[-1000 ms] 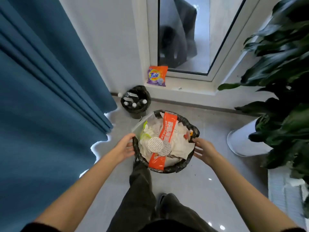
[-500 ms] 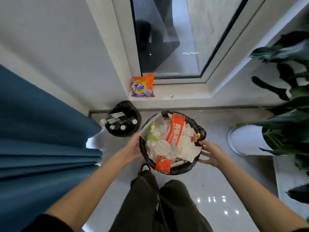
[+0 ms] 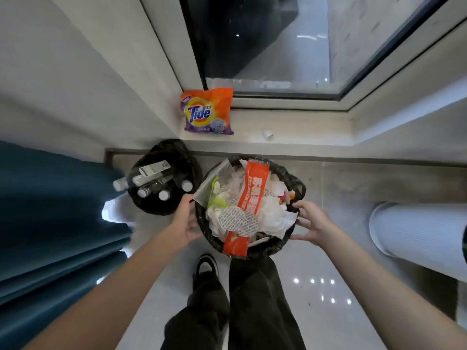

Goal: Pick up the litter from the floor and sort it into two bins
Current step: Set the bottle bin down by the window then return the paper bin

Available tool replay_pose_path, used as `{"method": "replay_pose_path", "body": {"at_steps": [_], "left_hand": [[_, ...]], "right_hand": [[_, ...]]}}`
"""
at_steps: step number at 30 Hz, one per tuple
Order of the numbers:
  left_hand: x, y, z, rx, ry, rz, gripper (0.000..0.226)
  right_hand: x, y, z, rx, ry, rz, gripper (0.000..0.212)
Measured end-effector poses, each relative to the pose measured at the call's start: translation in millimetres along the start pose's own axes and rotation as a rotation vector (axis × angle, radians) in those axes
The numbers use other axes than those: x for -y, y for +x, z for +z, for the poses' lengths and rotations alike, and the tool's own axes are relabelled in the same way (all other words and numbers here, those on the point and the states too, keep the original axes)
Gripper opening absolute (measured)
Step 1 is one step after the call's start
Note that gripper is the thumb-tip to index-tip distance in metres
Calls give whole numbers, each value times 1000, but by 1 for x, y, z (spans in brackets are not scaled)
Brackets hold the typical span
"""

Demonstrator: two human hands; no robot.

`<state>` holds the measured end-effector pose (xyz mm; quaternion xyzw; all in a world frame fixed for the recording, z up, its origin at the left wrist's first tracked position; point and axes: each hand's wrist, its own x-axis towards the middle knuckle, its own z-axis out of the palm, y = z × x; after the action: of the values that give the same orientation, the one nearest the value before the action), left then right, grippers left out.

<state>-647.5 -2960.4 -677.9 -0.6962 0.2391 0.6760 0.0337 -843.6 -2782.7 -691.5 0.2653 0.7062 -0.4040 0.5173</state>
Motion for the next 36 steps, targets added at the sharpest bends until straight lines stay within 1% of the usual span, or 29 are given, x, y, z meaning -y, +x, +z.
{"method": "replay_pose_path", "body": {"at_steps": [4,6,8,11,15,17,22,27,31,36], "left_hand": [[-5,71,20,-16,-33,-22,30],[-2,109,28,-4,-19,-46,31],[1,141,37,-7,-6,-55,27],[-3,179,48,8,24,-26,24],[-5,228,53,-1,50,-25,22],[-2,250,57,-16,31,-30,23],[4,283,64,-9,-19,-14,26],[5,301,68,3,-63,2,27],[4,309,71,2,-46,12,28],[9,319,72,13,-43,40,26]], "right_hand": [[13,77,22,-27,-13,-43,8],[15,114,32,-43,-31,-51,10],[15,145,40,-59,-40,-47,10],[14,181,51,-64,-62,-37,10],[12,221,63,-53,-87,-23,20],[10,240,70,-54,-90,-34,21],[8,269,80,-43,-85,-88,20],[8,288,86,-27,-74,-103,15],[3,301,89,-37,-68,-112,24],[-9,314,93,-38,-34,-136,27]]}}
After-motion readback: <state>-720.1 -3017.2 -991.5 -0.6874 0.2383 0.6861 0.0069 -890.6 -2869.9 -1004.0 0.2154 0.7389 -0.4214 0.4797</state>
